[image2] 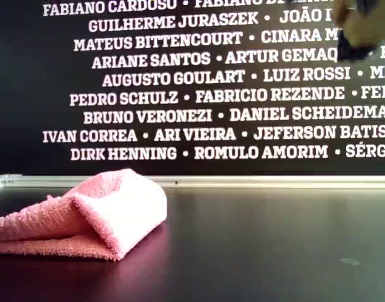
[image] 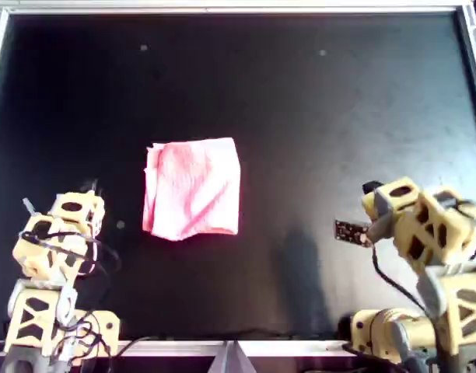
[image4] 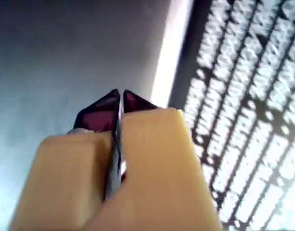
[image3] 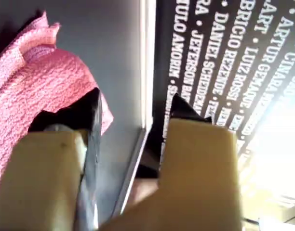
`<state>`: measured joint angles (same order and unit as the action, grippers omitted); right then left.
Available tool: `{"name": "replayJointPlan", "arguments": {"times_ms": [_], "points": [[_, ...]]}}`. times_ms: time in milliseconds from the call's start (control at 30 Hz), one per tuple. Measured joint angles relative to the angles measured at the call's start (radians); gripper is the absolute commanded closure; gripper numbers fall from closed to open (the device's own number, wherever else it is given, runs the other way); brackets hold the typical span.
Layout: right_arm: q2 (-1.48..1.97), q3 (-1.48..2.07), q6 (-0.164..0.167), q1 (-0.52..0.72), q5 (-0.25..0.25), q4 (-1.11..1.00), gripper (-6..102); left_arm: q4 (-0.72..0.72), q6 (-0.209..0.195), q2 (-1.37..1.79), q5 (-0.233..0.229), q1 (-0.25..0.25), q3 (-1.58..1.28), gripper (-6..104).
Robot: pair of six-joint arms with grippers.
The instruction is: Fold a cloth
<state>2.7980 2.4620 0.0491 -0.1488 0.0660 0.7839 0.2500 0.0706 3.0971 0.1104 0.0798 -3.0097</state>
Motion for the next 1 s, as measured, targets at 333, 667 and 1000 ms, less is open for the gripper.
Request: {"name": "replayJointPlan", "arguments": {"times_ms": [333, 667, 1000], "points": [[0.285, 0.491, 0.000, 0.091, 0.002, -0.388, 94, 0.008, 0.006, 0.000, -0.005, -0.106, -0.015, 47], [0.285, 0.563, -0.005, 0.150, 0.002, -0.399, 94, 0.272, 0.006, 0.000, -0.002, -0.156, -0.015, 85], [0.285, 0.563, -0.005, 0.156, 0.002, -0.103, 94, 0.311, 0.003, 0.000, -0.002, -0.156, -0.015, 98]]}}
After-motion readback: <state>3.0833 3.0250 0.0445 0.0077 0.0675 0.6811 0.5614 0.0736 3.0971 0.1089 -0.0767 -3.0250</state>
